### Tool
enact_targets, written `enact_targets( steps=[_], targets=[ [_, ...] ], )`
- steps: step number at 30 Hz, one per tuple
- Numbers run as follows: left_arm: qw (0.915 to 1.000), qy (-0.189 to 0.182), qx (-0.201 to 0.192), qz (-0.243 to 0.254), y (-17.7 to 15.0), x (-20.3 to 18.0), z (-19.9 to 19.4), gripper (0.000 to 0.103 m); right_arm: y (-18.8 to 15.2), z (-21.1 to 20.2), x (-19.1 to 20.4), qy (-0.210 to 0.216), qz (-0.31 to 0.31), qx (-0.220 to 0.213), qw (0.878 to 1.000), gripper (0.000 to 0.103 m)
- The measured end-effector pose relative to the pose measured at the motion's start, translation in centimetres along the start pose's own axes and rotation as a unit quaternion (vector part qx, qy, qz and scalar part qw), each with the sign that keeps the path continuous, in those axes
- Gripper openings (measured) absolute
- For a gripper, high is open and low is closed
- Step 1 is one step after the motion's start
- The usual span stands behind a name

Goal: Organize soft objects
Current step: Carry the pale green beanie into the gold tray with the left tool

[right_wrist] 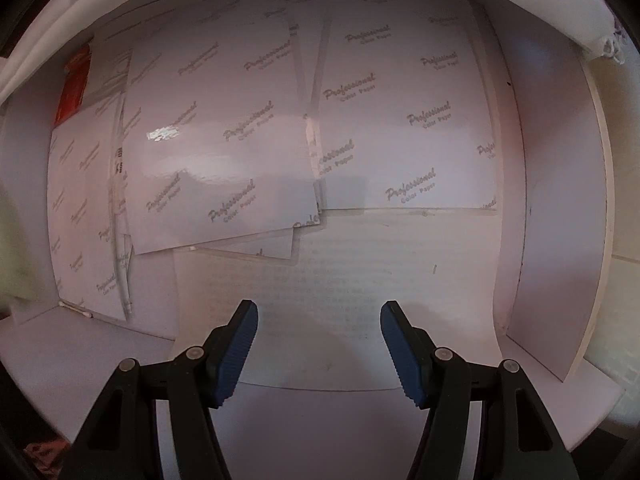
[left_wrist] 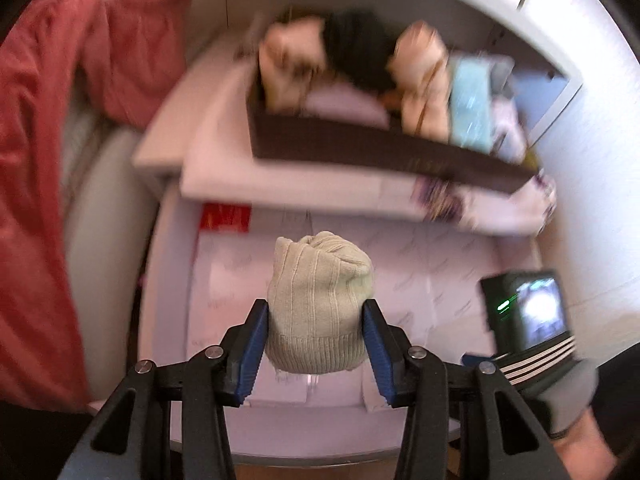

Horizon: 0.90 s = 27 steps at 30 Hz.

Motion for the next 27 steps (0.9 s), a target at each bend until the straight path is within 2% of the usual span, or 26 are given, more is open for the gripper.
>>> enact_targets(
  steps=[8, 14, 21, 27],
  targets=[
    [0.9963, 0.0, -0.084, 0.02, 4.3, -1.3, -6.1, 0.047, -0.2, -0.7, 0.8, -0.001, -0.006, -0.002, 1.0, 0.064],
    [0.9917, -0.002, -0.125, 0.027, 6.5, -2.5, -8.7, 0.047, -0.2, -1.0, 1.1, -0.002, -0.006, -0.004, 1.0, 0.064],
    [0.9886, -0.005, -0.144, 0.043, 8.1, -3.7, -10.8, 0.047, -0.4, -1.5, 1.3, 0.005, -0.006, -0.004, 1.0, 0.064],
    [0.988, -0.002, -0.145, 0.055, 9.2, -4.2, -10.8, 0.047, 0.0, -1.3, 1.9, 0.016, -0.007, -0.004, 1.0, 0.064]
  ],
)
Point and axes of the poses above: each gripper's, at about its wrist camera, not at the fingertips, and z roughly the way its jaws point, x to its left, y to its top, the point moved 10 cm from there along z, roughly the way its jaws point, and after that the axes turned 12 degrees about -y, right-handed, at the moved point
